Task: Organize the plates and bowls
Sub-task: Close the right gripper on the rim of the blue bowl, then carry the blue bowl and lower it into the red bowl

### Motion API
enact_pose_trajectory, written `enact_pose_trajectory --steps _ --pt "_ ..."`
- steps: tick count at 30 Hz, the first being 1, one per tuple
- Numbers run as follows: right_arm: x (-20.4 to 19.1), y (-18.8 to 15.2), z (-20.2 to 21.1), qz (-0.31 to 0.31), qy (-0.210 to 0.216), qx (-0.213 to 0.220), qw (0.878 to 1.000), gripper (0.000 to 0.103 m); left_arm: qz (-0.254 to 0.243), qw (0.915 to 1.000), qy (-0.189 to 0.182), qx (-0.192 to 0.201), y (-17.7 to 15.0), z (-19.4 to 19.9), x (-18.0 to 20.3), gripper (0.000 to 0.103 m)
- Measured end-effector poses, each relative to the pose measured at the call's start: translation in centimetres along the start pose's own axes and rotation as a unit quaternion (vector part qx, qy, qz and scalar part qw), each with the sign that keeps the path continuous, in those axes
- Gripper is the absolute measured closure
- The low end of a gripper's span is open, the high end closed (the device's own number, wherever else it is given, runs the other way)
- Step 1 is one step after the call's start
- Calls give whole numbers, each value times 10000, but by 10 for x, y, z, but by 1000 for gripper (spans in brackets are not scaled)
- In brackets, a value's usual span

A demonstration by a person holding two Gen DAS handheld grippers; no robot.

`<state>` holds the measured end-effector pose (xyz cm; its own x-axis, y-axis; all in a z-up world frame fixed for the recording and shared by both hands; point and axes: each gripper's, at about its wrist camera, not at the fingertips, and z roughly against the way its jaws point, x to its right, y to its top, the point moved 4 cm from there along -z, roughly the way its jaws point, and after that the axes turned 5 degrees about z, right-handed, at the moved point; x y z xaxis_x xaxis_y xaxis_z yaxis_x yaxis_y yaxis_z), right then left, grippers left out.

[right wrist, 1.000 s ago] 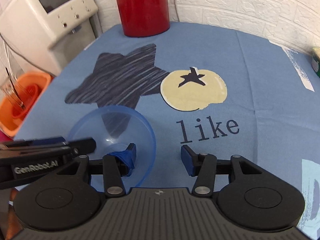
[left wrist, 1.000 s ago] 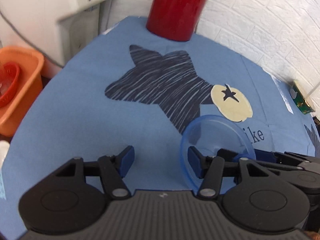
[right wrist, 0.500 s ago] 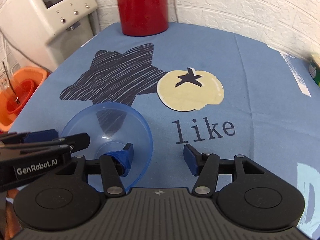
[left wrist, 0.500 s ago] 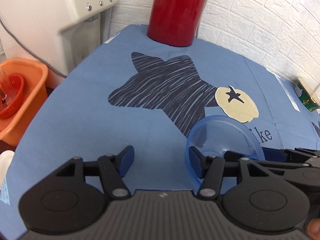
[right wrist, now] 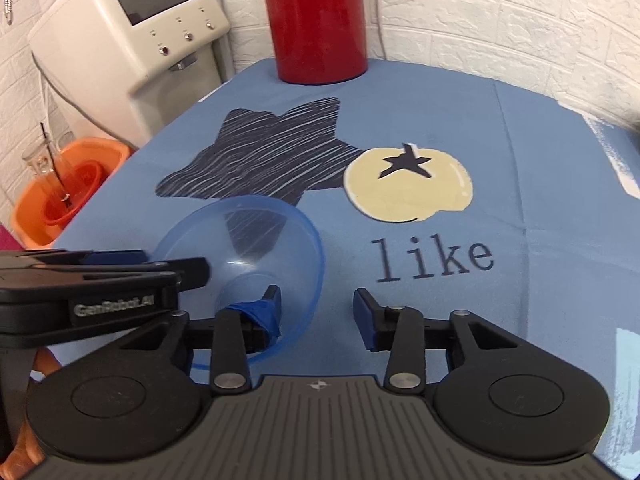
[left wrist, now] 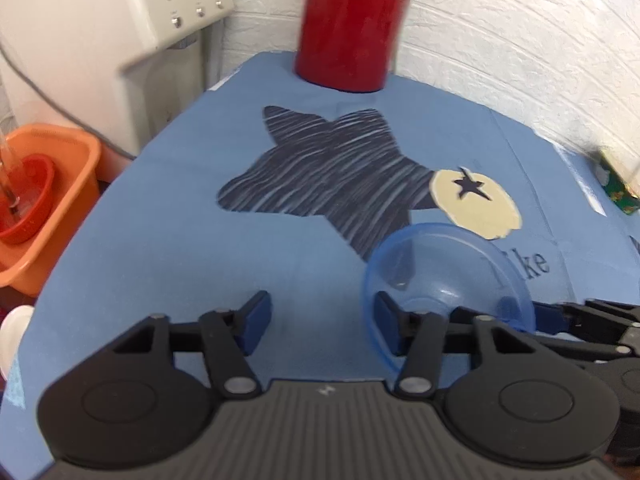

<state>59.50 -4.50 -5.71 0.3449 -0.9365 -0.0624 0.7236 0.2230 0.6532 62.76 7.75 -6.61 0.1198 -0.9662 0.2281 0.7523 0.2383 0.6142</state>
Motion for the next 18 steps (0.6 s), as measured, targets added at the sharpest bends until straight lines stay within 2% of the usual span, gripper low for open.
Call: enact_pose_trajectory --steps 1,2,5,8,18 --pt "-3 0 0 24 62 -18 10000 83 2 9998 -154 -94 0 1 1 84" --pt "-6 0 1 54 104 -37 9999 84 11 9994 -282 -208 -1 2 3 99" --pt "-9 -4 5 -18 236 -106 9997 87 -104 9994 -220 -232 -3 8 7 102" --pt "-11 -11 14 -174 419 -106 9989 88 12 9984 -424 -368 -9 18 5 103" --pt "-16 -31 70 -147 306 -33 9994 86 -71 9971 -633 -410 -33 69 24 103"
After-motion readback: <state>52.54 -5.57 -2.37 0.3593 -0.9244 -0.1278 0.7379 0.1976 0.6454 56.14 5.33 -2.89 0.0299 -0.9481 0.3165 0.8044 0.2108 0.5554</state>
